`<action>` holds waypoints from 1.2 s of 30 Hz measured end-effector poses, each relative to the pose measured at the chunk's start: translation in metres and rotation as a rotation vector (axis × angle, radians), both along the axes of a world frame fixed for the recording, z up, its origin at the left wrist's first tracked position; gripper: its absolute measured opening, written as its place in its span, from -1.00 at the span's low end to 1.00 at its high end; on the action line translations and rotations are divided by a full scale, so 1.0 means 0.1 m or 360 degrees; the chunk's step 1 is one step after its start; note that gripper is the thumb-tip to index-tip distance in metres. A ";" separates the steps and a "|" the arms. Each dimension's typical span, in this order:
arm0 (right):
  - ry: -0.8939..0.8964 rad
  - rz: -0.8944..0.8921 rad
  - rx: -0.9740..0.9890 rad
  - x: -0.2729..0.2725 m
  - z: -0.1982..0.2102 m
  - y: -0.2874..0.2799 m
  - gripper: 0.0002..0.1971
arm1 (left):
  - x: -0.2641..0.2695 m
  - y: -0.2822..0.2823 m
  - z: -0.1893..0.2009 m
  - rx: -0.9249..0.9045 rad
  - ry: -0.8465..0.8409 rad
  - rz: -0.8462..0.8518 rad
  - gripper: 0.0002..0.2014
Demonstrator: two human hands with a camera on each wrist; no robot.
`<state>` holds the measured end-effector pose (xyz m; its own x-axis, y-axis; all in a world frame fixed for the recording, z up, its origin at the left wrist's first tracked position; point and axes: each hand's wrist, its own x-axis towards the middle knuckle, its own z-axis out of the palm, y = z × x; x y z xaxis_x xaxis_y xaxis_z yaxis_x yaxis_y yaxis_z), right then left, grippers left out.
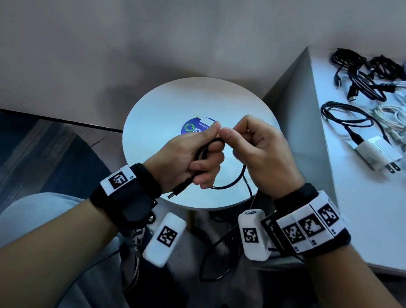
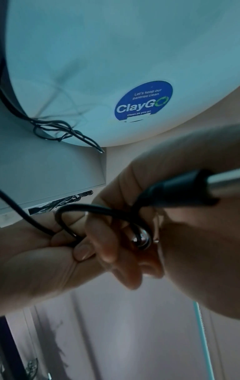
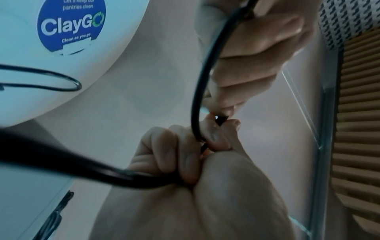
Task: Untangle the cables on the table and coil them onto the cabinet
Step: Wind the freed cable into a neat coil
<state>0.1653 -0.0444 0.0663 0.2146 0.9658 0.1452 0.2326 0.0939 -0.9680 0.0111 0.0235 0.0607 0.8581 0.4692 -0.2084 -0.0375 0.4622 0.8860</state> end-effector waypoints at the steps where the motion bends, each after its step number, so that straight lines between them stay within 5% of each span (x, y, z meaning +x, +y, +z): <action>1: 0.0058 -0.0001 0.0010 0.00 -0.01 0.01 -0.66 | 0.00 0.00 0.00 -0.0023 -0.0018 -0.0027 -0.57; 7: 0.0044 -0.0065 0.0057 0.02 0.00 0.00 -0.66 | -0.04 0.09 -0.04 0.0014 -0.0092 -0.0108 -0.56; 14: 0.0005 -0.0212 -0.0202 -0.04 -0.27 0.07 -0.75 | -0.04 0.17 -0.05 -0.0255 -0.0265 0.0214 -0.65; 18: 0.0090 -0.0103 -0.0531 -0.24 -0.46 0.03 -0.82 | -0.09 0.31 -0.02 -0.0332 -0.0424 0.0411 -0.56; 23: -0.0307 0.0307 -0.0831 -0.62 -0.60 -0.13 -0.74 | -0.07 0.39 -0.09 -0.0261 -0.0365 0.0764 -0.64; 26: -0.0583 0.0479 -0.0850 -0.63 -0.52 -0.14 -0.64 | -0.05 0.32 -0.14 0.0371 0.0076 0.0610 -0.77; 31: -0.0725 0.0606 -0.0738 -0.27 -0.24 -0.10 -0.82 | -0.09 0.27 -0.21 0.1246 0.0624 0.0005 -0.72; 33: -0.0664 0.0520 -0.0647 -0.11 -0.11 -0.10 -0.80 | -0.09 0.25 -0.20 0.1319 0.0669 -0.0165 -0.71; 36: -0.0576 0.0274 -0.0517 0.08 0.04 -0.08 -0.70 | -0.07 0.20 -0.14 0.0978 0.0495 -0.0233 -0.70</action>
<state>0.1736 -0.0524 0.0700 0.0398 0.9903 -0.1329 0.5656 -0.1320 -0.8140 0.0040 0.0434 0.0462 0.8652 0.4646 -0.1885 0.2841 -0.1445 0.9479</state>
